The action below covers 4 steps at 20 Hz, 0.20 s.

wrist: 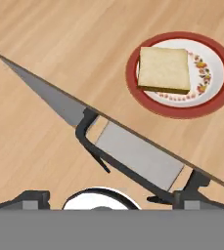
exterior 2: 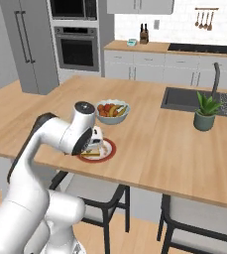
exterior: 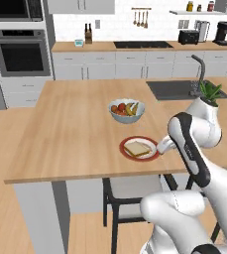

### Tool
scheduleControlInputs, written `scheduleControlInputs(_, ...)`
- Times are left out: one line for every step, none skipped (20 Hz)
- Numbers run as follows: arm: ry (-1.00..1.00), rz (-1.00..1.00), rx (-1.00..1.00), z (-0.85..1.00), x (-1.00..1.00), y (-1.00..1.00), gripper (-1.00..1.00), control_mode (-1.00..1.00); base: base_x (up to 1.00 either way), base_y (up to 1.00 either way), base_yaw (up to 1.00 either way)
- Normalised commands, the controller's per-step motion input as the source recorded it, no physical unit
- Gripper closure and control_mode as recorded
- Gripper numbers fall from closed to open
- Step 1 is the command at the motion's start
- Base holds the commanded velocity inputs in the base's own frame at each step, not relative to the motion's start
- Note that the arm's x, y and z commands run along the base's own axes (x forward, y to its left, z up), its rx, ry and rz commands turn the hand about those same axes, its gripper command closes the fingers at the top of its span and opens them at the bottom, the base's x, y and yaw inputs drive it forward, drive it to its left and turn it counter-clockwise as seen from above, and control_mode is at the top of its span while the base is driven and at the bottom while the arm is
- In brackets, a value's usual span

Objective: Start the toaster. Once the lever pops up, take the bread to the plate on the dining counter.

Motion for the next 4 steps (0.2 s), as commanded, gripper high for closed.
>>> scheduleControlInputs(-0.21, 0.12, 0.0, -0.47, -1.0, -0.03, -1.0, -1.0, 0.0, 0.0, 0.0)
scheduleControlInputs(-0.19, 0.12, 0.0, -0.51, -1.0, 0.0, -1.0, -1.0, 0.0, 0.0, 0.0)
scheduleControlInputs(-0.2, 0.11, 0.0, -0.53, -1.0, 0.0, -1.0, -1.0, 0.0, 0.0, 0.0)
scheduleControlInputs(-0.19, 0.12, 0.0, -0.51, -1.0, 0.0, -1.0, -1.0, 0.0, 0.0, 0.0)
